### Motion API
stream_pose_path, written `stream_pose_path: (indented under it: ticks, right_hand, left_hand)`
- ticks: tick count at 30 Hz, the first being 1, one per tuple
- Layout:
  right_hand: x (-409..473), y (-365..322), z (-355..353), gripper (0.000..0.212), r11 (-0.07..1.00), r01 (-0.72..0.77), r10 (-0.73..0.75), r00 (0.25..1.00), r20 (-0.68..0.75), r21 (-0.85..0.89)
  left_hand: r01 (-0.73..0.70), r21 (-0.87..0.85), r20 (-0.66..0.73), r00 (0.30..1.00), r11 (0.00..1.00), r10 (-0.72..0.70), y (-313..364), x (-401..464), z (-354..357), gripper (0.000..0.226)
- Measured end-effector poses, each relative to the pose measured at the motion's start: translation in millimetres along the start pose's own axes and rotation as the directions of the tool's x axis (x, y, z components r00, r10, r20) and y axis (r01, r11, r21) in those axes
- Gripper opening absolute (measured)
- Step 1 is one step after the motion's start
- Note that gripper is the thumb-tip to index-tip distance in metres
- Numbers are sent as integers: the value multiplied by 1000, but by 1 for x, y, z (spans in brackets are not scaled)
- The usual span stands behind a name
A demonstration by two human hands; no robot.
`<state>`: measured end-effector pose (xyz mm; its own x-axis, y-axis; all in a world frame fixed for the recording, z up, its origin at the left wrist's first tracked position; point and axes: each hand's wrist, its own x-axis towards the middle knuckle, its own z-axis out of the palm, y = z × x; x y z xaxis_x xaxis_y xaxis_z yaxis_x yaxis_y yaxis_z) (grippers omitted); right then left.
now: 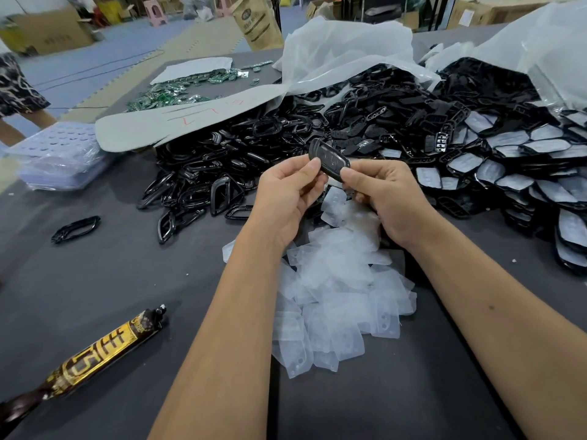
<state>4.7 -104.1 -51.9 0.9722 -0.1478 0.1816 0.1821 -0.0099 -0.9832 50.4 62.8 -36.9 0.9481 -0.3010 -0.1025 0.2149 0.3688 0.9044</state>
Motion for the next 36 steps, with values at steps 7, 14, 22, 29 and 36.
stream_pose_path:
  ticks: [7,14,22,29,36]
  right_hand:
    - [0,2,-6,34,985,-12,8,1000,20,174]
    - [-2,2,-4,32,987,6,0,999,-36,159]
    - [-4,-4,-5,30,980,-30,29,1000,8,195]
    - [-3,-3,-9,32,958,-85,86,996,7,273]
    - [-9,-8,-11,36,953,-53,49,999,23,300]
  left_hand:
    - [-47,101,11,999,994,46,-5,2,1,15]
    - [-70,186,19,998,980,68,-7,2,0,15]
    - [-102,210,28,995,972,99,-4,-1,0,13]
    - [-123,333,79,992,935,102,-6,-5,5,13]
    - [-110,321,142,988,941,68,-3,-6,7,14]
